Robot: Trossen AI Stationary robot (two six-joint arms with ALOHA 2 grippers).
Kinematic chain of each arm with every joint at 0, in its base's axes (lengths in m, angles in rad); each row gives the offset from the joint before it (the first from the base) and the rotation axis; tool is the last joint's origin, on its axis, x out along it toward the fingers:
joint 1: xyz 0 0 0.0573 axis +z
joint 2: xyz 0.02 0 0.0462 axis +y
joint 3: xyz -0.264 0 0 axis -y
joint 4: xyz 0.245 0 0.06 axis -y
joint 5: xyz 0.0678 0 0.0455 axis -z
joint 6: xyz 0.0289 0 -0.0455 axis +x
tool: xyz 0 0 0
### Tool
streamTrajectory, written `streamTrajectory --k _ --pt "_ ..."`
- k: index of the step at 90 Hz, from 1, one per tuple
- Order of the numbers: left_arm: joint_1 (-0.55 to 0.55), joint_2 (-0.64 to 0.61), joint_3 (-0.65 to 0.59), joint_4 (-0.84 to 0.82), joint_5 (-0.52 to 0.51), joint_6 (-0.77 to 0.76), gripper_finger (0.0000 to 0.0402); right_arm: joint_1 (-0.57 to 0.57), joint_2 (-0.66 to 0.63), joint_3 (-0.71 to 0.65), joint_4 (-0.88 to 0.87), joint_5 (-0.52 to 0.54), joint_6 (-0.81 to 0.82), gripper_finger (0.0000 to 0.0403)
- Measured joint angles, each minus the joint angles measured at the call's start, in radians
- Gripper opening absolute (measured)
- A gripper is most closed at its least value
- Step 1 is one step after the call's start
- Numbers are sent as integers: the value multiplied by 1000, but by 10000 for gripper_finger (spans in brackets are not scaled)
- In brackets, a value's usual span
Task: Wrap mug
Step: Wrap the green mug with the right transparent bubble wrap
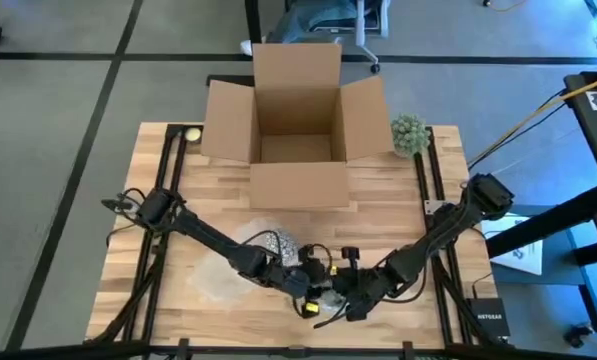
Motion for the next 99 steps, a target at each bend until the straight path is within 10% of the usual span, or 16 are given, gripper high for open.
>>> streamTrajectory --k 58,99 --pt "-4 52 0 34 -25 21 103 -1 -148 -3 -52 -27 6 1" --pt "-4 53 -1 31 -26 20 103 0 -274 -32 -438 -44 143 1"
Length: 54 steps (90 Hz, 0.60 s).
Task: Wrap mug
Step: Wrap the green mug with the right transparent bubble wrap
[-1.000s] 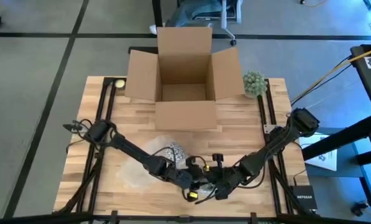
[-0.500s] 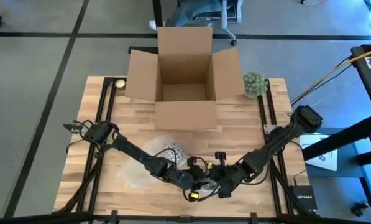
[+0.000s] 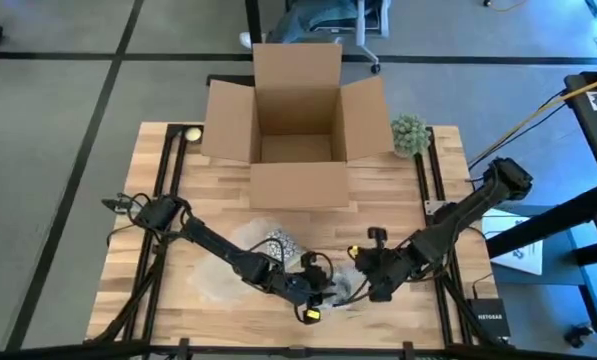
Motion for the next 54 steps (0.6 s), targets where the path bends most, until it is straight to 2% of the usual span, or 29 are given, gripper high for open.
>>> streamTrajectory --k 6,22,37,54 --pt "0 0 0 0 0 0 103 0 4 -59 46 -6 13 1" --pt "0 0 0 0 0 -1 103 1 8 -214 367 -62 12 1" --pt "2 0 -1 -4 -2 -1 103 14 6 -195 533 -70 -108 1" --pt "3 0 -2 -6 -14 0 103 13 6 -178 554 -72 -142 1"
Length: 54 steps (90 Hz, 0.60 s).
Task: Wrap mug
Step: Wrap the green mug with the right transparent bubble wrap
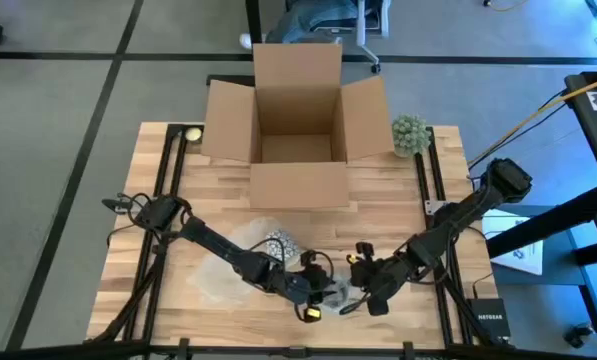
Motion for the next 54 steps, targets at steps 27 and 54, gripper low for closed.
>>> streamTrajectory --k 27,54 --pt "0 1 0 5 4 0 103 -1 -9 27 -61 -18 -4 1" --pt "5 2 0 3 6 -15 103 -1 1 120 -54 -44 -60 1"
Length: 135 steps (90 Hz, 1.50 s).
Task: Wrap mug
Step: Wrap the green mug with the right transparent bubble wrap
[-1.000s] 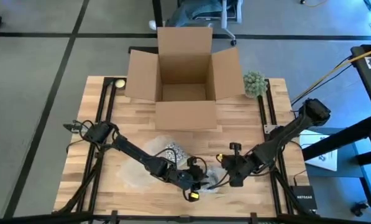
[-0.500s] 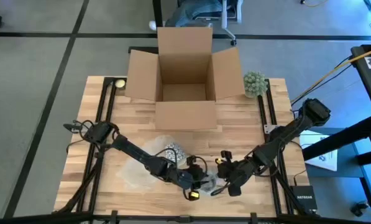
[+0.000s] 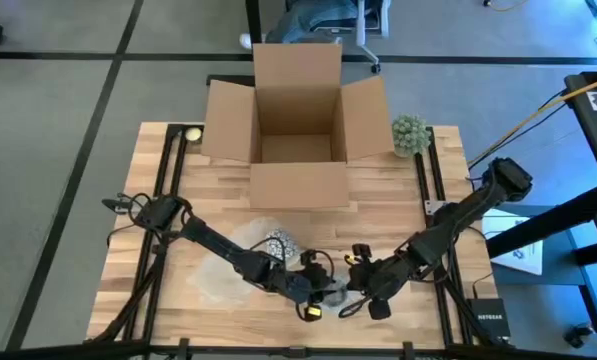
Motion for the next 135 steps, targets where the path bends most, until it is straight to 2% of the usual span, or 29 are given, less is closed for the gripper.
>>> streamTrajectory --k 26,41,62,71,86,102,110,124,135 --pt "0 0 2 8 4 -4 103 -8 122 1 12 3 -19 1" --pt "-1 -9 1 1 6 4 103 -8 131 1 6 -8 -20 1" --pt "-9 -99 -3 -49 -9 49 103 -14 134 -3 -14 -2 -20 1" --pt "-18 -157 -1 -121 -11 44 103 -15 135 -4 -14 9 -20 1" --pt "-47 -219 -1 -332 -18 -16 103 -15 135 -4 -14 28 -20 1" --pt "-91 -208 0 -508 -11 -112 103 -15 135 -4 -14 31 -20 1" --pt "-111 -170 -1 -476 -11 -109 103 -15 135 -4 -13 38 -20 1" --pt "-101 -137 -1 -271 -67 -12 103 -15 135 -4 -13 40 -20 1" --pt "-74 -132 -1 -147 -71 76 103 -15 136 -5 -11 40 -11 1"
